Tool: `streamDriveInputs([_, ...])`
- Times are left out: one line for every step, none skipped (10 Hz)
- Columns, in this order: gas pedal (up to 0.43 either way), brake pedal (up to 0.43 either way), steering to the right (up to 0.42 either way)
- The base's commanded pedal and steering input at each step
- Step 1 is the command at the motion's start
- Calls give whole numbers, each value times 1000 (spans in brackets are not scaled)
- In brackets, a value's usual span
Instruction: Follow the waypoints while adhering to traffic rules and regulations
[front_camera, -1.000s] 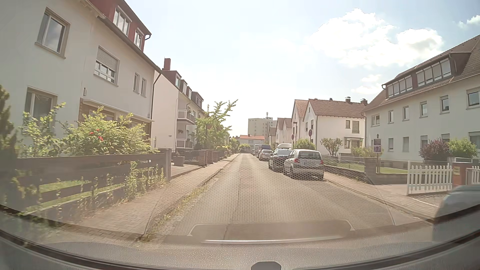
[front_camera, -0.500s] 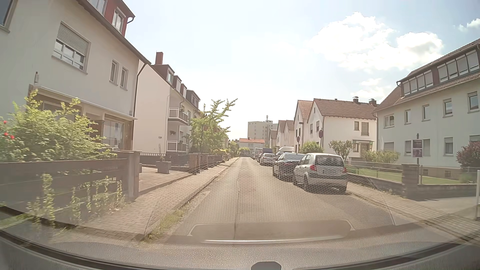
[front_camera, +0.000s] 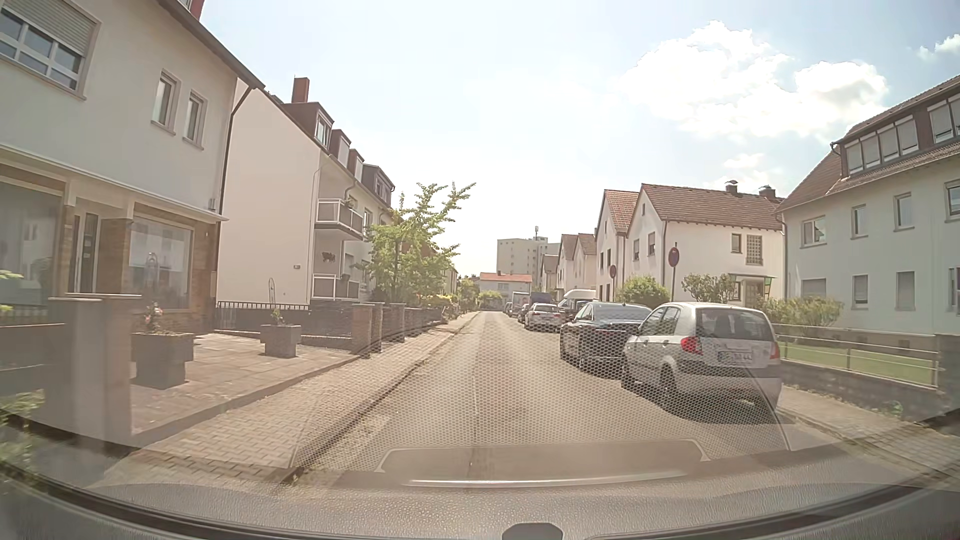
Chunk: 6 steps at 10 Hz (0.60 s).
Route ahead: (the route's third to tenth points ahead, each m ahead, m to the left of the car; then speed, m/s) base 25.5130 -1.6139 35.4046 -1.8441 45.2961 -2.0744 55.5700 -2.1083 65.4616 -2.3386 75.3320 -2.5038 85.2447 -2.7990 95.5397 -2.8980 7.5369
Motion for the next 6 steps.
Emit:
streamDriveInputs([98, 0, -1])
streamDriveInputs([87, 0, -1])
streamDriveInputs([87, 0, -1])
streamDriveInputs([79, 0, -1])
streamDriveInputs([79, 0, -1])
streamDriveInputs([39, 0, -1])
